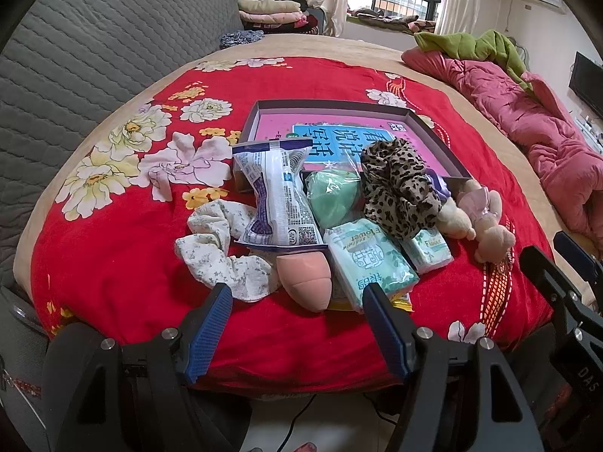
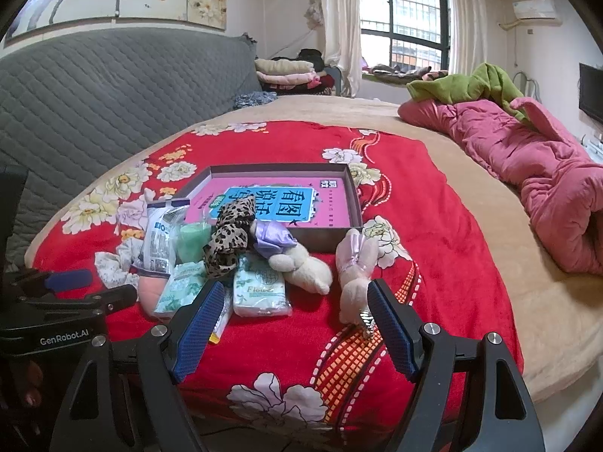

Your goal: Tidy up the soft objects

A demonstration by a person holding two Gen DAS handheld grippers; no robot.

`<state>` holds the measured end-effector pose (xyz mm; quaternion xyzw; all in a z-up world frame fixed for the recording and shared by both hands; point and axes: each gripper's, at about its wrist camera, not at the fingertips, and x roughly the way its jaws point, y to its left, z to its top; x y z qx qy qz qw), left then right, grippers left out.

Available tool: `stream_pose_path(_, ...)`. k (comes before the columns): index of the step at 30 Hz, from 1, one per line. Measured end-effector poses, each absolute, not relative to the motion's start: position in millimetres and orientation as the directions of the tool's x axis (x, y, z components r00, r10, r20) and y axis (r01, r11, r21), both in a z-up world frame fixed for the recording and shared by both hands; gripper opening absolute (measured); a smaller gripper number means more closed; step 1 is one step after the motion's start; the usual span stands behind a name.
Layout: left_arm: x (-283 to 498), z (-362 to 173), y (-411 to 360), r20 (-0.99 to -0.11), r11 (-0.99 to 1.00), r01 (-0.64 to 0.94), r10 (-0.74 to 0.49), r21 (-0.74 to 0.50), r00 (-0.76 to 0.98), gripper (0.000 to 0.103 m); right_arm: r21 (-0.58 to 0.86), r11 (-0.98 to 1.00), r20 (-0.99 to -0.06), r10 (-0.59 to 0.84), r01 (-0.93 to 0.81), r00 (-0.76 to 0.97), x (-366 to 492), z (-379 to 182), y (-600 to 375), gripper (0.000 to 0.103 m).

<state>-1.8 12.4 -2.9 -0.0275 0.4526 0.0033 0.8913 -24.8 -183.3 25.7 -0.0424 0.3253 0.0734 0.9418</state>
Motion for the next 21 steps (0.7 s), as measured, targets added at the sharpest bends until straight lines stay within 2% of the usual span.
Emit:
stream_pose_path(11,-1,-6,19,-0.813,0.996,-0.047,-0.029,-0.069,0.582,0.071,-0.025,0.986,-0.621,0.112,-0.163,0.776,-25,26,-186,0.08)
stream_pose_path(21,9,-23,55,-0.832,0.982,-0.139,-0.032,-0.13,0.554,0.071,-0.016,0.989,-0.627,0.104,-0.146,0.772,-21,21,-192,0.079)
